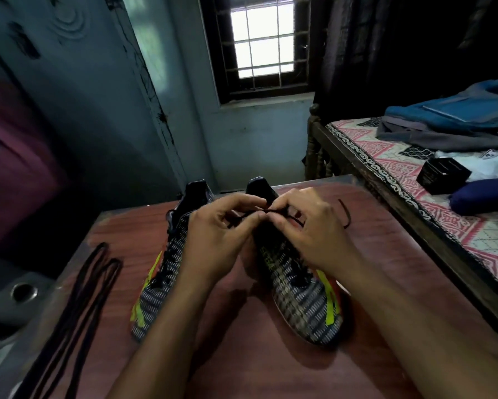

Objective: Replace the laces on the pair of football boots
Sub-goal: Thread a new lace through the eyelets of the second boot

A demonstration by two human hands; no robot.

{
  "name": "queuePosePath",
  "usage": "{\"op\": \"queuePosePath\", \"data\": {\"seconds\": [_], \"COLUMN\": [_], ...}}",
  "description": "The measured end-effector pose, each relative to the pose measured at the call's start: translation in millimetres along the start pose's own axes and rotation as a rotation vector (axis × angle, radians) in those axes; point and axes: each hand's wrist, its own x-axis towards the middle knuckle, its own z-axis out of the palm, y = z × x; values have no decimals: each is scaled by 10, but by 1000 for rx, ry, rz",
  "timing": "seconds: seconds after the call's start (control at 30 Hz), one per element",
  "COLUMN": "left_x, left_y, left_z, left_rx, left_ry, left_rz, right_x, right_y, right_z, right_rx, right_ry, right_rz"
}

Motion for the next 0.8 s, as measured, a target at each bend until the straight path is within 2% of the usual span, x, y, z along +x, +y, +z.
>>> {"op": "queuePosePath", "data": {"seconds": [0.17, 0.27, 0.43, 0.57, 0.7, 0.8], "left_x": [-298, -520, -686, -667, -423, -213], "left_y": [139, 249, 250, 339, 558, 637], "left_z": [-290, -499, -752, -677, -392, -206], "left_rx": [244, 383, 496, 469, 346, 410], "left_ry": [-8, -74, -134, -121, -44, -38], "left_rz": [-158, -171, -254, -284, -221, -131], "right_x": [12, -38, -14, -28, -41, -51], "right_y": [34, -48, -77, -151, -257, -238], "right_z": [11, 34, 21, 25, 2, 11], "right_rx": [146, 253, 220, 123, 154, 150], "right_ry": [163, 176, 200, 126, -97, -119], "right_rz": [197, 226, 193, 54, -115, -116]}}
